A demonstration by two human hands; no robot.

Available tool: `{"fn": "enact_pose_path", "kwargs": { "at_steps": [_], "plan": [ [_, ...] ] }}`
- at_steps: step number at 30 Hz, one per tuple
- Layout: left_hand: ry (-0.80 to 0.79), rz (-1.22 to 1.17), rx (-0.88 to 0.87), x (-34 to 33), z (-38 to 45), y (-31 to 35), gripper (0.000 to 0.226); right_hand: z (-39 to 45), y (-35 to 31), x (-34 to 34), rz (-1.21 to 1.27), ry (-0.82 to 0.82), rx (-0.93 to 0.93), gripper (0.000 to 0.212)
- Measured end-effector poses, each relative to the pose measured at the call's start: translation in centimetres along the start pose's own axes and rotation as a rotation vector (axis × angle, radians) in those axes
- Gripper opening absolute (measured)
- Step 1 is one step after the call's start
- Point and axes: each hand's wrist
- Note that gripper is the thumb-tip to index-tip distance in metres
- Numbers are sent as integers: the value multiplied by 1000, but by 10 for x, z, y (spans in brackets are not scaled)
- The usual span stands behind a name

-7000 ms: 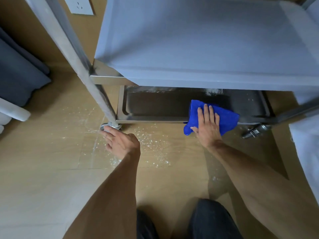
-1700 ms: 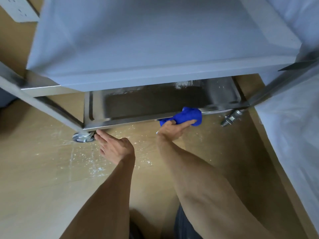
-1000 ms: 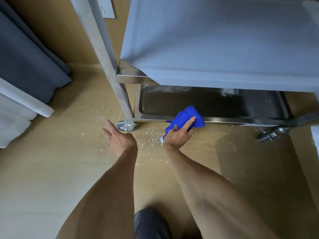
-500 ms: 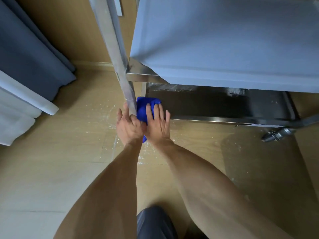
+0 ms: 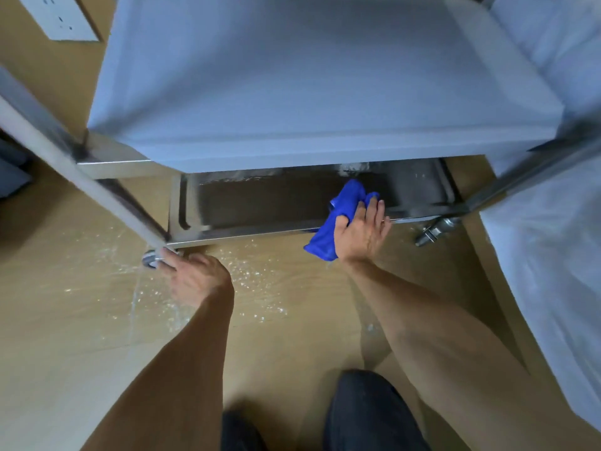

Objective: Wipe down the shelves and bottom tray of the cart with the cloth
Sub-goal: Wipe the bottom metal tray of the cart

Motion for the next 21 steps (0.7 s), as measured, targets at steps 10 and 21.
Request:
{"fn": "enact_pose_path", "kwargs": {
  "at_steps": [10,21],
  "plan": [
    [-55,134,-122,-64,-84,58,56,90,122,64,174,66,-456,62],
    [-43,136,-492,-92,-103,109,60,147,144,65,-49,-56,-109,70]
  ]
}}
Point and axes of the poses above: each hand's wrist, its own z-axis towards the middle knuckle, its own x-axis out of the back of the hand, y = z × x, and after that the axes turned 5 degrees about z, right-handed
